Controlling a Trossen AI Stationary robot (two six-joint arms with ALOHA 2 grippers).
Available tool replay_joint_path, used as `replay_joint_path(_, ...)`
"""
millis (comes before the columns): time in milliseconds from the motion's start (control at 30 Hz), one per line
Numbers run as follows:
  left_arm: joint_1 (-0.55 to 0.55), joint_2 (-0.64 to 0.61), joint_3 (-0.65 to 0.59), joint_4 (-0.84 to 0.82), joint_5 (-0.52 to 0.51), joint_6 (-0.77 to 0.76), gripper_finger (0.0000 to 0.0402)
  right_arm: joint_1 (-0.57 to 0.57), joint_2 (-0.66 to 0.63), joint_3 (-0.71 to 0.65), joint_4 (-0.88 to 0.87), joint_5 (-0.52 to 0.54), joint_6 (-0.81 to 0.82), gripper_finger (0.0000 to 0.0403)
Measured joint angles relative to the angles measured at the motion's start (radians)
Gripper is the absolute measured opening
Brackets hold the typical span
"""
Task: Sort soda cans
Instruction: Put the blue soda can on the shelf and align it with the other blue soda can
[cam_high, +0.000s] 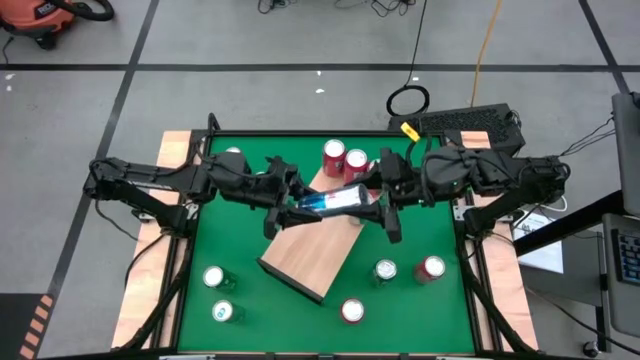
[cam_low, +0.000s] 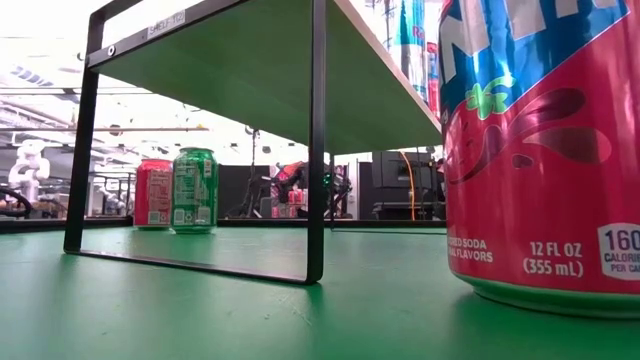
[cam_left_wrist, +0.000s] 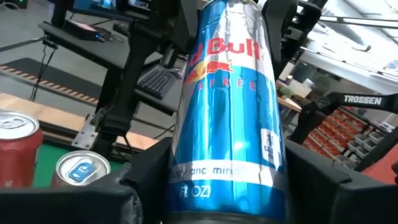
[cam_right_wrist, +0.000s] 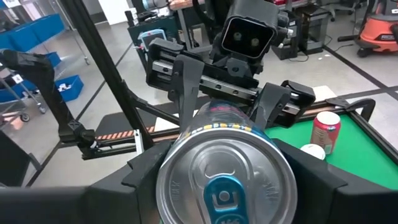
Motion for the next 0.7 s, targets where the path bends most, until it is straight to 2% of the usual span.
replay_joint_path(133,0.0,0.0,0.0,-0.005,0.017,0.001,0.0227,0.0,0.0,0.0,-0.006,0.002,-0.004,0.0235)
replay_joint_path(333,0.006,0.0,0.0,-0.002,0.024,-0.002,0.0221,0.0,0.0,0.0,-0.006,0.01,0.004,0.024)
replay_joint_path(500,0.02,-0.005,0.0,0.005,0.028,-0.013,0.0219,0.001,0.0,0.0,-0.002,0.05,0.07,0.0277)
replay_joint_path(700,0.024,-0.019,0.0,0.03,-0.036,0.052,0.0219,0.001,0.002,-0.001,0.035,0.135,0.176,0.0323)
